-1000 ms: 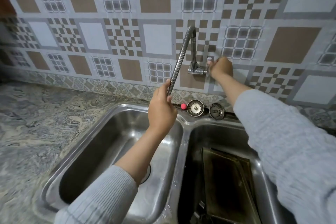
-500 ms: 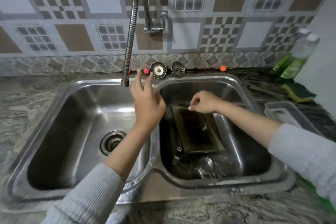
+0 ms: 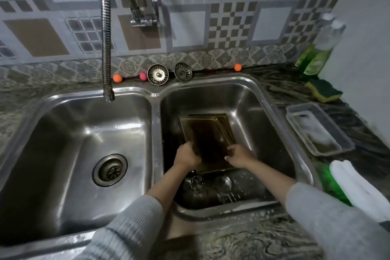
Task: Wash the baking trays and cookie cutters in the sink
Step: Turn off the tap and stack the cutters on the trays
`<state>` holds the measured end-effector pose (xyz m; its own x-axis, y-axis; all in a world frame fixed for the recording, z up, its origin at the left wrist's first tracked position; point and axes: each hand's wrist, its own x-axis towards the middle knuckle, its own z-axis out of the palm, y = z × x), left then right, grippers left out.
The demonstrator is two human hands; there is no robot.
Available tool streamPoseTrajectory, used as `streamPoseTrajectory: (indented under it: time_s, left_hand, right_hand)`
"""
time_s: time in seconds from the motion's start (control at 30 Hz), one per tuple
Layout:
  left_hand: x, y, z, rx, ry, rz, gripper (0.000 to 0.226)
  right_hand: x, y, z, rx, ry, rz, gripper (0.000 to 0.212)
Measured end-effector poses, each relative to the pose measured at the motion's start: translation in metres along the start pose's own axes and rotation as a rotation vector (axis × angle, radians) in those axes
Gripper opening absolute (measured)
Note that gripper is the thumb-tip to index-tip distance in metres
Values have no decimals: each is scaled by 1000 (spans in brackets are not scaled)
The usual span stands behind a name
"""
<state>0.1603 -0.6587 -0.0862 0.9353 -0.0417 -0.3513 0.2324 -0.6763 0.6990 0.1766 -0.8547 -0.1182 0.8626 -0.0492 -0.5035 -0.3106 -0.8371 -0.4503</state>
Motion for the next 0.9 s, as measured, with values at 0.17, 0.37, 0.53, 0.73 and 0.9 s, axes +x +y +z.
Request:
streamPoseTrajectory:
  time_s: [0.17,0.37,0.53,0.73,0.9]
  left_hand:
    - [16,-9,11,-19,71,-52,25]
    - [32,-18,23,-265,165,-124,58]
    - [52,-17,29,-389,153,-194,65]
    - [64,-18,30,-587,90,-171,69]
    - [59,-24,30,-517,27,-208,61]
  right_hand:
    - [19,10,1,75,68,42,44]
    - [25,20,6,173,195,71,47]
    - [33,23,-1,255,136,110,46]
    - [31,23,-11,456,186,175,45]
    - [8,19,-10,402,215,206,44]
